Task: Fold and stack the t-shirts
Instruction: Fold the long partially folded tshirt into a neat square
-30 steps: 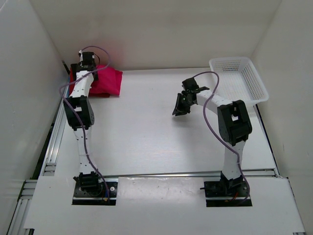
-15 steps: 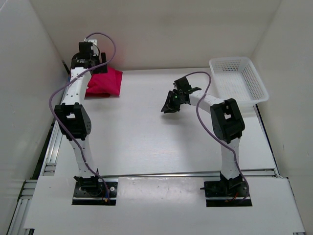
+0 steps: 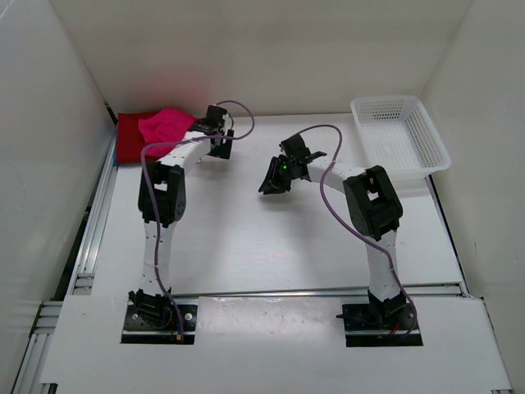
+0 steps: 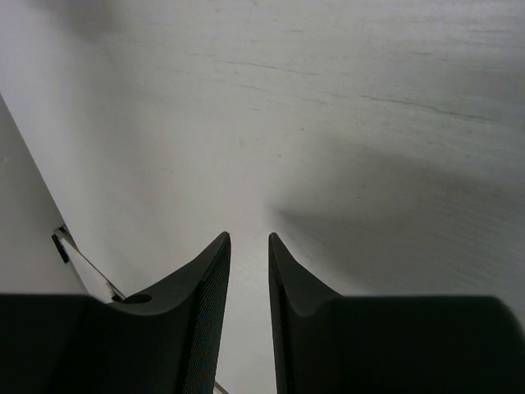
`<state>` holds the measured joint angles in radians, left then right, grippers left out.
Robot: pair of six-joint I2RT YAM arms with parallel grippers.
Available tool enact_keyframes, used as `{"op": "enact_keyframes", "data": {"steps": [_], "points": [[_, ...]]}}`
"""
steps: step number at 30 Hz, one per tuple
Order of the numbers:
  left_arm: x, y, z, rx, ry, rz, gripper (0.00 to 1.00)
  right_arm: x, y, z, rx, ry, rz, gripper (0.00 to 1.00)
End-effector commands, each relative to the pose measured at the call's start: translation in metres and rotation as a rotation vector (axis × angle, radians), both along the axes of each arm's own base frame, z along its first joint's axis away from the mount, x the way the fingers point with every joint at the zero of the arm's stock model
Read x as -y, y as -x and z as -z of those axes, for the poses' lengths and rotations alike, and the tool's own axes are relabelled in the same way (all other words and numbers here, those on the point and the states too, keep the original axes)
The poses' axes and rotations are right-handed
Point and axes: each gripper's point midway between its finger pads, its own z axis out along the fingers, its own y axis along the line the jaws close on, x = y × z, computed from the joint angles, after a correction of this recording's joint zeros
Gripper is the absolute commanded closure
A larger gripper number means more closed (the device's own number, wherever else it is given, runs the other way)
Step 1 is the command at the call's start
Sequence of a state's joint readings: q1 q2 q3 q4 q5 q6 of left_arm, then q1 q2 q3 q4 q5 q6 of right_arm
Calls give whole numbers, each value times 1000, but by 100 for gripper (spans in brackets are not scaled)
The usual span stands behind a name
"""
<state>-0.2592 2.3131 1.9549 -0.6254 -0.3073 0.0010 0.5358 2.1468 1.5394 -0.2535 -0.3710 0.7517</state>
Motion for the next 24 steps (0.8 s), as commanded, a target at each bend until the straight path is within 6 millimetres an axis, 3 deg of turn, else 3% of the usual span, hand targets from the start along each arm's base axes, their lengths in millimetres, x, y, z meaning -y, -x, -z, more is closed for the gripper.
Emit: {"op": "enact_keyframes", "data": {"steps": [1, 4, 5, 10, 14, 19, 24], "points": [[-18, -27, -35, 191, -110, -120, 0, 5, 5, 4, 3, 2, -12, 70], [-15, -29, -26, 224, -145, -143, 0, 7, 7, 3, 7, 5, -19, 70], [-18, -24, -15, 211, -160, -149, 0, 8, 9, 6, -1, 9, -19, 70], [-36, -22, -13, 287, -252, -249, 0, 8, 9, 7, 5, 12, -25, 70], [-43, -16, 5, 281, -256, -257, 0, 7, 7, 4, 13, 7, -25, 70], [-49, -18, 2, 389, -244, -310, 0, 9, 10, 1, 11, 14, -32, 70], [-57, -2, 1, 371, -244, -307, 0, 11, 10, 1, 21, 23, -33, 70]]}}
